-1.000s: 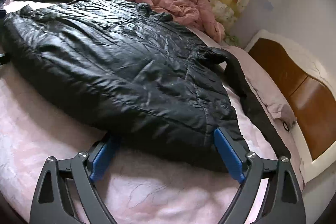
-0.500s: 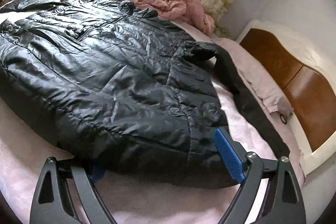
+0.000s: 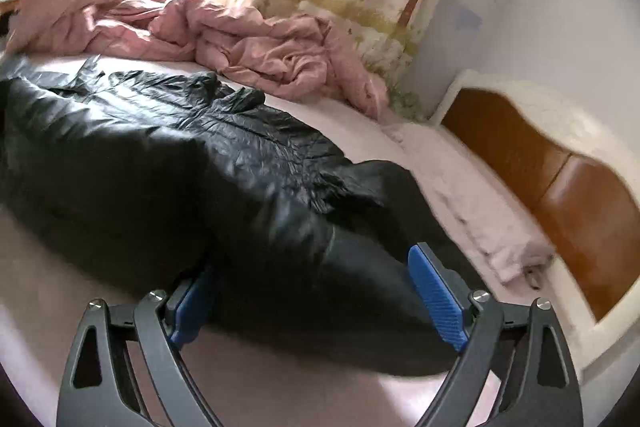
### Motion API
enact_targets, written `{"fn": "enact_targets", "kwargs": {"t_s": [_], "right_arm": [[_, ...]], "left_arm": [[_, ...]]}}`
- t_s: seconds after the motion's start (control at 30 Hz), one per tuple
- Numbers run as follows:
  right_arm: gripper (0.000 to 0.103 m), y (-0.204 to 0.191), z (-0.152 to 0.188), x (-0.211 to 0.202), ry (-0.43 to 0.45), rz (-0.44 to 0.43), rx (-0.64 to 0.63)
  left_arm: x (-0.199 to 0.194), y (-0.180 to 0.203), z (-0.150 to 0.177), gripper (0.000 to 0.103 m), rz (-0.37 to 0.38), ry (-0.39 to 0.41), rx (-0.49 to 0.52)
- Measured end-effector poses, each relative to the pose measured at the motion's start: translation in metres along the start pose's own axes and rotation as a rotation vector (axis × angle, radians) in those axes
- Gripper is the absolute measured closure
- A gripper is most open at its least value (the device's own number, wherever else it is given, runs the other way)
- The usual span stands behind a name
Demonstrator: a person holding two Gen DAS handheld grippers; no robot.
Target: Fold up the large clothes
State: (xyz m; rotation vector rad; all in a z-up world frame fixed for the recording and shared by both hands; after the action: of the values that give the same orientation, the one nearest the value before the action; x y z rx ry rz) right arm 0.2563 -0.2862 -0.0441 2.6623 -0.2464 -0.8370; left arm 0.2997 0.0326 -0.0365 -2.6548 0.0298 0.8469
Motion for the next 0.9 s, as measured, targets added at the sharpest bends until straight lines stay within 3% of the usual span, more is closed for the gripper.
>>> {"fn": "enact_targets", "kwargs": {"t_s": [0.17,0.3,0.37,0.47,0.57,0.63,0.7,0.73,0.77,0.83,0.87,0.9], "right_arm": [[0.011,0.01,-0.016,0.061,-0.081,-0.058,0.099],[0.011,0.03,-0.011,0.056,-0.059,-0.183,0.252],[0.009,0.047,0.002,0.05,-0.065,-0.205,0.335],[0.009,0.072,0.033,0.053,-0.136,-0.24,0.479],[0.009,0.08,0.064,0.063,-0.234,-0.277,0.556],[0.009,0.074,0.076,0.069,-0.256,-0.302,0.538],[0.009,0.06,0.081,0.079,-0.291,-0.407,0.556],[0.009,0.051,0.084,0.087,-0.313,-0.481,0.604],[0.009,0.049,0.085,0.094,-0.316,-0.492,0.64],[0.008,0.047,0.084,0.107,-0.295,-0.433,0.64],[0.009,0.042,0.081,0.112,-0.296,-0.422,0.616],[0.023,0.036,0.076,0.113,-0.286,-0.422,0.589]], "left_arm": [[0.041,-0.028,0.007,0.0,0.015,-0.058,-0.121],[0.034,-0.048,0.037,0.0,0.078,-0.046,-0.241],[0.033,-0.054,0.053,0.0,0.099,-0.058,-0.276],[0.041,-0.053,0.066,0.0,0.159,-0.097,-0.34],[0.06,-0.045,0.067,0.0,0.283,-0.131,-0.429],[0.08,-0.031,0.075,0.0,0.407,-0.214,-0.476],[0.09,-0.03,0.083,0.0,0.456,-0.234,-0.576],[0.091,-0.03,0.083,0.0,0.457,-0.218,-0.591],[0.092,-0.028,0.081,0.0,0.448,-0.207,-0.579],[0.094,-0.021,0.082,0.0,0.418,-0.225,-0.514],[0.092,-0.022,0.083,0.006,0.403,-0.228,-0.512],[0.086,-0.022,0.084,0.013,0.386,-0.219,-0.517]]}}
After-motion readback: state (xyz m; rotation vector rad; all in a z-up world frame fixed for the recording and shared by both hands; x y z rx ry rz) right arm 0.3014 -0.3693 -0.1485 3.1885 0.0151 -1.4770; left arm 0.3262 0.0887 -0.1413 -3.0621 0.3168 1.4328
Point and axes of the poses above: each gripper's, at about its wrist camera, not at the fingertips, and x roughly the way its jaws point, y to its right, z to its underside, the point moved 10 cm from there along x, roughly the way its jaws point, and after that the axes turned 3 degrees about x, right-handed, at the moved point
